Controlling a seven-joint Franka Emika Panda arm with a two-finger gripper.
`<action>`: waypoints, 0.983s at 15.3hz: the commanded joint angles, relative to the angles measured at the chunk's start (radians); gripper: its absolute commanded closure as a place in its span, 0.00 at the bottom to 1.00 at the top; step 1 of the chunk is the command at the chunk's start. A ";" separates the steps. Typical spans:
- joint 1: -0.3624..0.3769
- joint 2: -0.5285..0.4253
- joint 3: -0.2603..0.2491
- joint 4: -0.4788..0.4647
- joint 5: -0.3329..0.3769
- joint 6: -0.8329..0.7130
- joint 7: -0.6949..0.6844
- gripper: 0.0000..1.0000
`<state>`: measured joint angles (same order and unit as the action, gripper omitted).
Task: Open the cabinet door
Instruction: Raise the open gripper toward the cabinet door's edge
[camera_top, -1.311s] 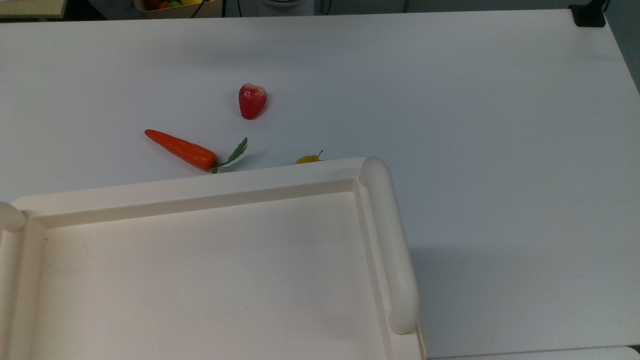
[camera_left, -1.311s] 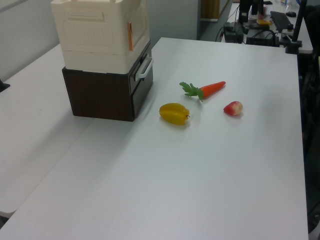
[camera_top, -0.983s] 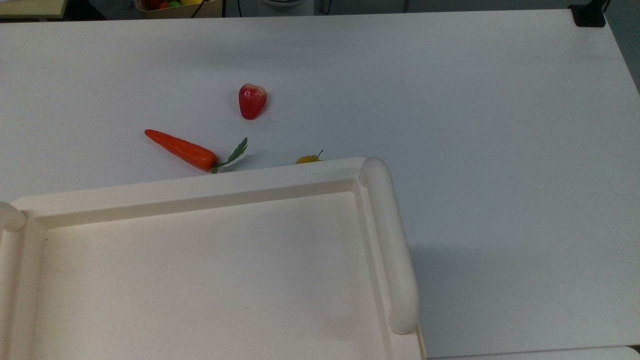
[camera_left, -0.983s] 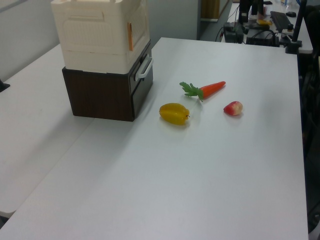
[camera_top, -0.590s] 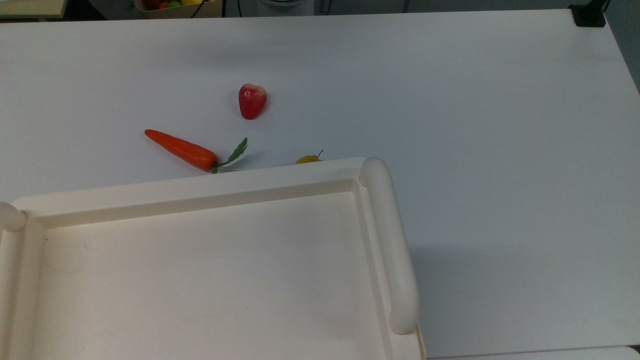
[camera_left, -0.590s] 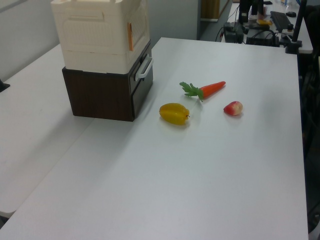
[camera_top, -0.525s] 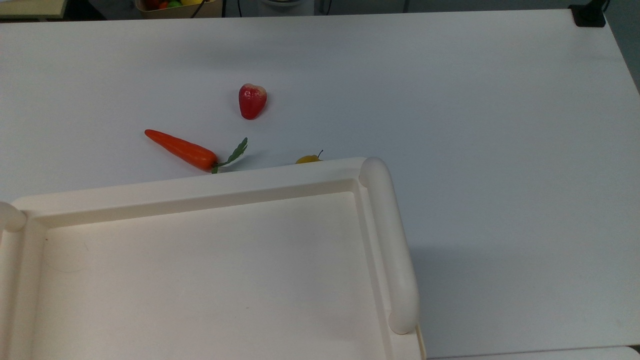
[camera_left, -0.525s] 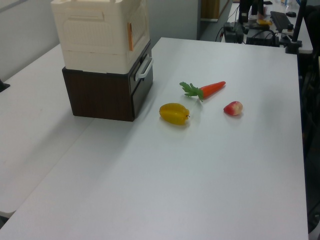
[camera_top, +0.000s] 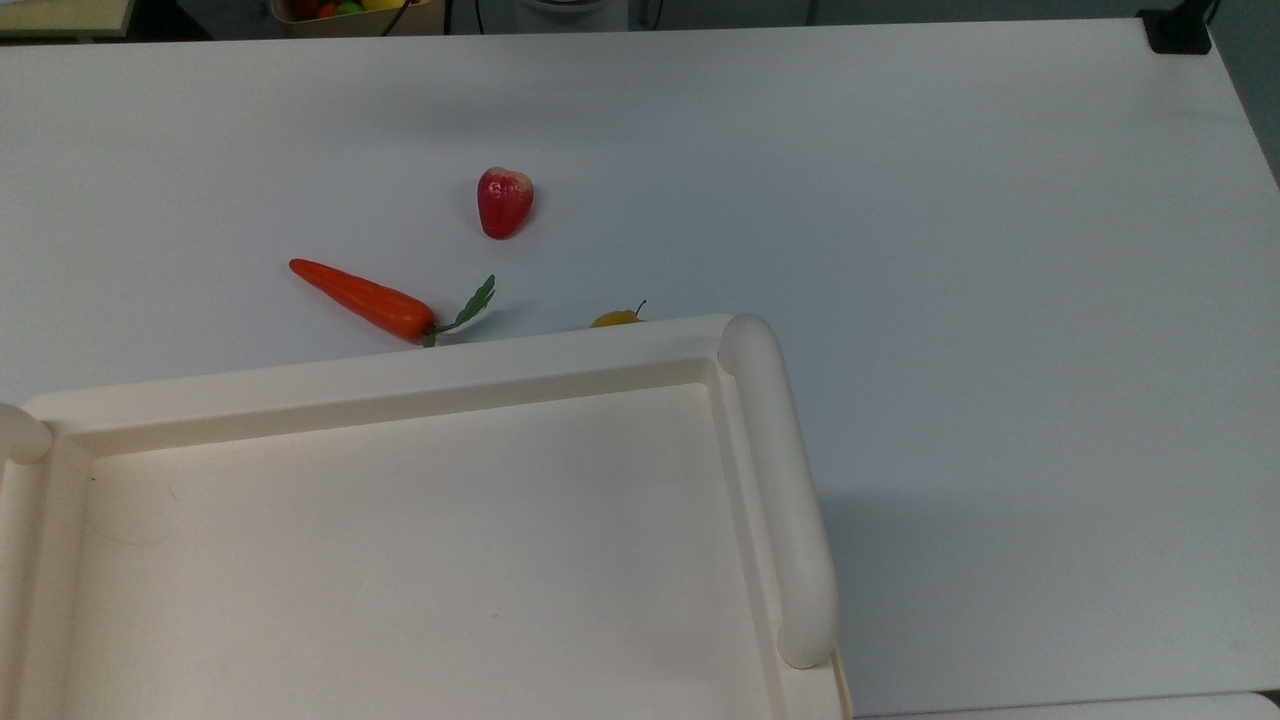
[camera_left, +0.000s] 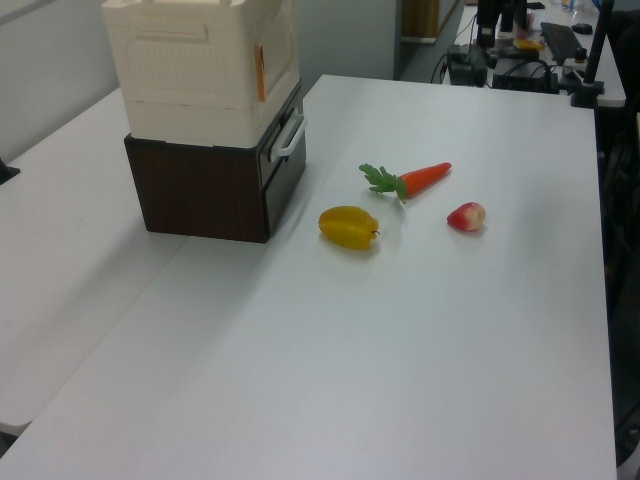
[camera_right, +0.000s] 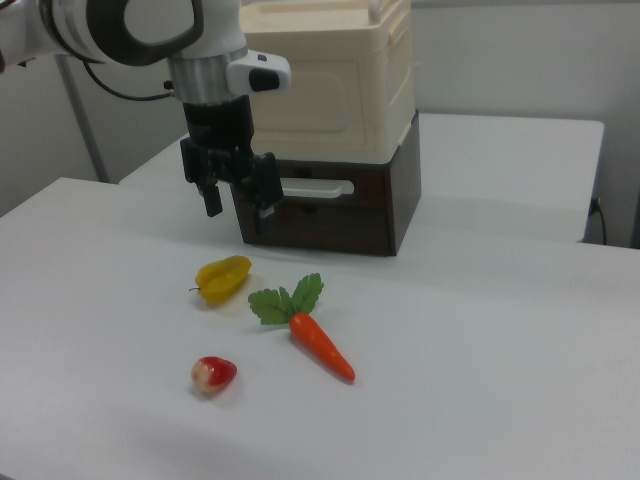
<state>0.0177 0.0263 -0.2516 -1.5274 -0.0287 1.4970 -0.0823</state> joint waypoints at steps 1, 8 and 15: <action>0.011 0.032 0.008 0.000 0.073 0.064 0.016 0.00; 0.053 0.076 0.012 0.009 0.165 0.207 0.007 0.00; 0.134 0.110 0.015 0.018 0.174 0.356 -0.007 0.00</action>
<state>0.1327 0.1207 -0.2307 -1.5215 0.1276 1.7509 -0.0823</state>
